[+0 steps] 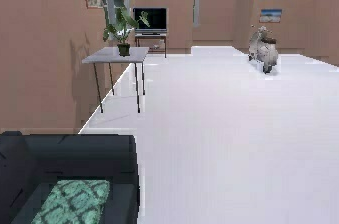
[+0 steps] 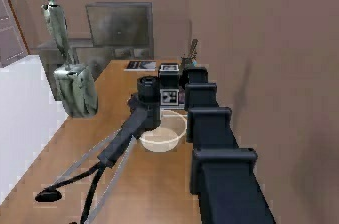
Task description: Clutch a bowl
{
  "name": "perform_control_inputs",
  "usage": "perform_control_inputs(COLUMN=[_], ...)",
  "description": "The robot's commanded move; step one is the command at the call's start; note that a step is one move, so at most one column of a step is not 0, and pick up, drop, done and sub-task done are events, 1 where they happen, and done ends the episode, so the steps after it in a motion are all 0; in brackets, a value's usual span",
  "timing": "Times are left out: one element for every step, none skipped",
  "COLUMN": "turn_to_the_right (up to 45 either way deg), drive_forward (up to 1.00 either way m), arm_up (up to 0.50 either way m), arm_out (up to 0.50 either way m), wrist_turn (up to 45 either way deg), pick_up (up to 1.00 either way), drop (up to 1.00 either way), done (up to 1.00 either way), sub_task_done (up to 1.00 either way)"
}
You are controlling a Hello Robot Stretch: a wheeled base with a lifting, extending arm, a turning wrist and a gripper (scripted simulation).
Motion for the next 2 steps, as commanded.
perform_control_inputs(turn_to_the_right=[0.0, 0.0], drive_forward=[0.0, 0.0], arm_up=[0.0, 0.0], arm_out=[0.0, 0.0], wrist_turn=[45.0, 45.0], pick_up=[0.0, 0.0], drop=[0.0, 0.0], done=[0.0, 0.0], sub_task_done=[0.0, 0.0])
